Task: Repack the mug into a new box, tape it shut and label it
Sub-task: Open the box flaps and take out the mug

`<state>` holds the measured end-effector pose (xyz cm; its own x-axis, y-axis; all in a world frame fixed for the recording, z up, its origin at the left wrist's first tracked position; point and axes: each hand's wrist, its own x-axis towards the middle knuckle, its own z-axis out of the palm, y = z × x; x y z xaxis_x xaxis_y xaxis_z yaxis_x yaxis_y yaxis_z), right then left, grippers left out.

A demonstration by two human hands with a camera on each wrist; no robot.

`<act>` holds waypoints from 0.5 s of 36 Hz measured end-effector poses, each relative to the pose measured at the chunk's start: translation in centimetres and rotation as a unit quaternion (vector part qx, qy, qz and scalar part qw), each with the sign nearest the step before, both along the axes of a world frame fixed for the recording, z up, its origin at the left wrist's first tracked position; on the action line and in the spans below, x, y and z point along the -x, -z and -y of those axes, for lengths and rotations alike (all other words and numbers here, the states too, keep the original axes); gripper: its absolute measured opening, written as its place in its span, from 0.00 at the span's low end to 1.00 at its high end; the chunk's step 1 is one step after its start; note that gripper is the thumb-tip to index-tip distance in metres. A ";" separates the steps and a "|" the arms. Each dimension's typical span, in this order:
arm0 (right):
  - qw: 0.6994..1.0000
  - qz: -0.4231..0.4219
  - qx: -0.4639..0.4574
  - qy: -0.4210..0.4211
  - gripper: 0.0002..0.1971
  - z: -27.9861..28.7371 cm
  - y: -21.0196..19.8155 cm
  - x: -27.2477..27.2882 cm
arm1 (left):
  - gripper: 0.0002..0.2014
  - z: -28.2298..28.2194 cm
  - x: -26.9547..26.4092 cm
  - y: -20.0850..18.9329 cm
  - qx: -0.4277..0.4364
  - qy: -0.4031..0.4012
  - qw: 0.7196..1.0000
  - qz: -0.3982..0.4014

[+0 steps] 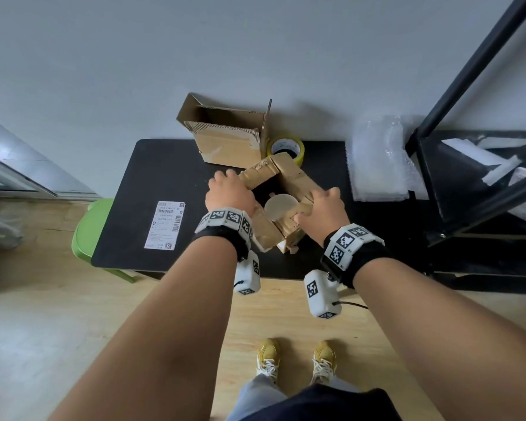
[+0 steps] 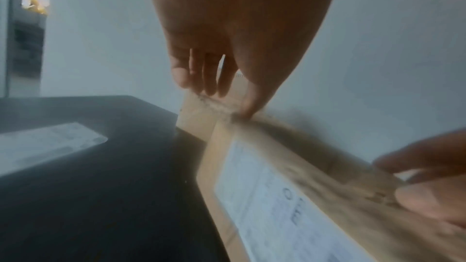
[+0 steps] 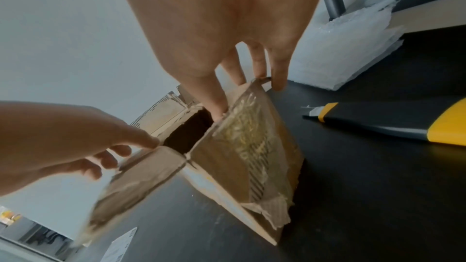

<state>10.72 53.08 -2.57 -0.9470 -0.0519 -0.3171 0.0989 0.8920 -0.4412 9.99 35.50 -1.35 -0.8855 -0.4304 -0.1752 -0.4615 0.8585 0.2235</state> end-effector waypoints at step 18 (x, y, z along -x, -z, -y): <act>0.991 -0.086 -0.082 -0.055 0.26 -0.5 -0.4 3.1 | 0.22 -1.3 -0.3 1.3 0.057 0.031 0.997 0.036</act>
<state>7.66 53.57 -2.12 -0.9791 -0.1188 -0.1651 -0.0668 0.9544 -0.2909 10.32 36.83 -2.69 -0.8980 -0.3962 -0.1913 -0.4181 0.9038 0.0910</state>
